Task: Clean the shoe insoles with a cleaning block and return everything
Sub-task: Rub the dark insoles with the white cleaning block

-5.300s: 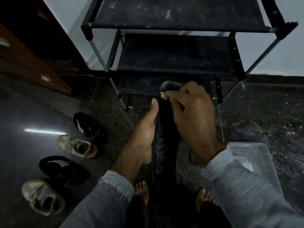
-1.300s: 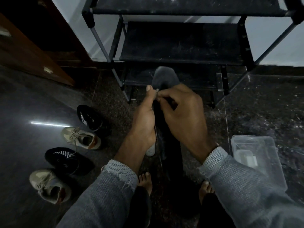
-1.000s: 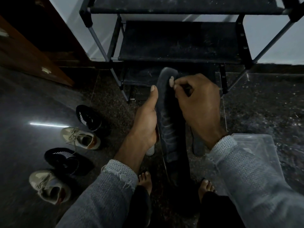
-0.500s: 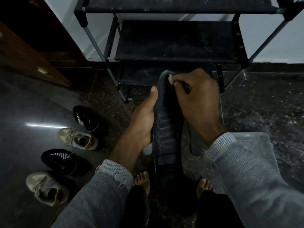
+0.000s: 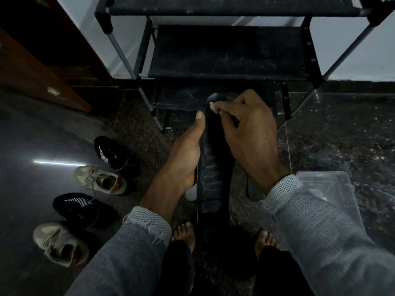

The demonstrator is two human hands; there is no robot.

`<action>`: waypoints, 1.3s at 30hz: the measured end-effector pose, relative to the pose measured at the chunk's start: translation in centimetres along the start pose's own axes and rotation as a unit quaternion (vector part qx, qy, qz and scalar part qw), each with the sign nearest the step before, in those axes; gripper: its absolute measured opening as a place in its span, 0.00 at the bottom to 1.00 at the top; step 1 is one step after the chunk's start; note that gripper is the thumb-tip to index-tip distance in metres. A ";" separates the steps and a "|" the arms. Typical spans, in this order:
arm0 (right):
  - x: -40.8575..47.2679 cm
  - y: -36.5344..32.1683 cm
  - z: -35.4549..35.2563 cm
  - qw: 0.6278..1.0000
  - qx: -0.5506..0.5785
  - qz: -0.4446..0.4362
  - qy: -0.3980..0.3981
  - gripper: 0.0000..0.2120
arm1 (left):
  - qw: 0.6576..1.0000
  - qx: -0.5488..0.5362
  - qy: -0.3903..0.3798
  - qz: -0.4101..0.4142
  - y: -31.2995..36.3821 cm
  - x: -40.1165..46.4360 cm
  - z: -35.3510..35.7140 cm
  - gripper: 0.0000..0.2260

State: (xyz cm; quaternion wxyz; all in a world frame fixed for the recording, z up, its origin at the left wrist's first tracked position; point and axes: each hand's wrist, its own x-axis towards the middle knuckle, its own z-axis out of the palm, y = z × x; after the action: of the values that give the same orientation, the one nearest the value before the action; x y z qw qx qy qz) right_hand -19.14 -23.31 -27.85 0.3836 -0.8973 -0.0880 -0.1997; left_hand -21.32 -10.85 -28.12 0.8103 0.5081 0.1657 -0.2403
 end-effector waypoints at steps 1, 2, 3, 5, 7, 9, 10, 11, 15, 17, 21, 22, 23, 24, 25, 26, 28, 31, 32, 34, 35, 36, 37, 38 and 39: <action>-0.2 -0.3 0.1 1.000 0.013 -0.009 -0.010 0.10 | 1.000 -0.002 0.006 0.000 0.1 0.0 -0.1 0.23; -0.4 -0.6 0.2 0.999 0.027 -0.021 -0.021 0.10 | 1.000 -0.006 0.013 0.001 0.1 0.1 -0.2 0.24; -0.7 -1.0 0.4 0.998 0.036 -0.034 -0.033 0.10 | 1.000 -0.008 0.019 0.002 0.1 0.2 -0.4 0.25; -1.1 -1.5 0.7 0.997 0.034 -0.056 -0.049 0.09 | 0.999 -0.013 0.034 0.007 0.2 0.2 -0.7 0.25; -1.1 -1.4 0.8 0.997 0.013 -0.060 -0.041 0.09 | 0.999 -0.020 0.037 0.006 0.2 0.2 -0.8 0.25; -0.7 -0.8 0.6 0.999 -0.008 -0.044 -0.016 0.08 | 0.999 -0.017 0.032 0.002 0.1 0.2 -0.7 0.25; -0.5 -0.4 0.4 0.999 -0.018 -0.031 -0.002 0.08 | 0.999 -0.010 0.032 0.001 0.2 0.2 -0.6 0.25; -0.2 0.1 0.1 0.999 -0.027 -0.017 0.010 0.08 | 1.000 -0.002 0.031 0.002 0.2 0.1 -0.4 0.24; 0.4 1.2 -0.6 0.999 -0.034 0.018 0.021 0.09 | 1.000 0.004 0.009 0.006 0.3 -0.4 0.2 0.21; 0.1 0.8 -0.4 1.000 -0.024 0.009 0.005 0.08 | 1.000 -0.004 0.016 0.006 0.4 -0.3 0.1 0.22; -1.1 -0.9 0.5 0.999 -0.010 -0.042 -0.018 0.08 | 0.999 -0.035 0.029 -0.001 0.7 -0.3 -0.3 0.24; -1.2 -1.0 0.5 0.998 -0.018 -0.052 -0.019 0.08 | 0.999 -0.040 0.027 -0.003 0.7 -0.3 -0.3 0.24; -1.3 -1.1 0.5 0.998 -0.023 -0.053 -0.015 0.07 | 0.999 -0.042 0.027 -0.003 0.7 -0.3 -0.2 0.24; -1.1 -0.9 0.4 0.999 -0.018 -0.041 -0.007 0.07 | 0.999 -0.041 0.026 -0.003 0.7 -0.4 -0.1 0.24; -0.9 -0.7 0.2 1.000 -0.009 -0.021 0.003 0.07 | 0.999 -0.037 0.023 -0.003 0.6 -0.4 0.1 0.24; -0.5 -0.3 0.0 1.000 0.005 0.003 0.016 0.07 | 0.999 -0.032 0.019 -0.003 0.6 -0.4 0.3 0.23; 0.3 0.2 -0.4 0.998 0.034 0.042 0.036 0.07 | 1.000 -0.023 0.012 -0.004 0.4 -0.5 0.7 0.23; 0.2 -0.2 -0.1 0.998 0.042 0.035 0.024 0.08 | 1.000 -0.022 0.009 -0.004 0.3 -0.5 0.8 0.21; -0.1 -0.6 0.0 0.999 0.045 0.017 0.012 0.08 | 1.000 -0.028 0.012 -0.003 0.3 -0.5 0.7 0.21; -0.6 -1.5 0.4 0.998 0.051 -0.017 -0.011 0.09 | 0.999 -0.039 0.025 0.001 0.4 -0.4 0.5 0.21; -0.8 -1.7 0.5 0.998 0.049 -0.029 -0.019 0.09 | 0.999 -0.038 0.030 0.003 0.4 -0.4 0.4 0.22; -0.7 -1.6 0.6 0.998 0.042 -0.035 -0.023 0.09 | 0.999 -0.036 0.033 0.005 0.4 -0.3 0.3 0.22; -0.5 -1.4 0.5 0.999 0.033 -0.032 -0.022 0.09 | 0.999 -0.033 0.035 0.005 0.4 -0.4 0.3 0.23; -0.3 -1.0 0.4 0.999 0.024 -0.022 -0.018 0.09 | 0.999 -0.029 0.036 0.005 0.4 -0.4 0.4 0.23; -0.2 -0.5 0.2 1.000 0.015 -0.009 -0.012 0.09 | 0.999 -0.026 0.036 0.005 0.4 -0.4 0.4 0.23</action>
State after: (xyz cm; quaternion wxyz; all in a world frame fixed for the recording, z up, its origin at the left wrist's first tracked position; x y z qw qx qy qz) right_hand -19.40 -22.80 -27.72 0.3938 -0.8931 -0.1033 -0.1913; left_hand -21.41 -11.00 -27.39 0.8178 0.4963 0.1982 -0.2135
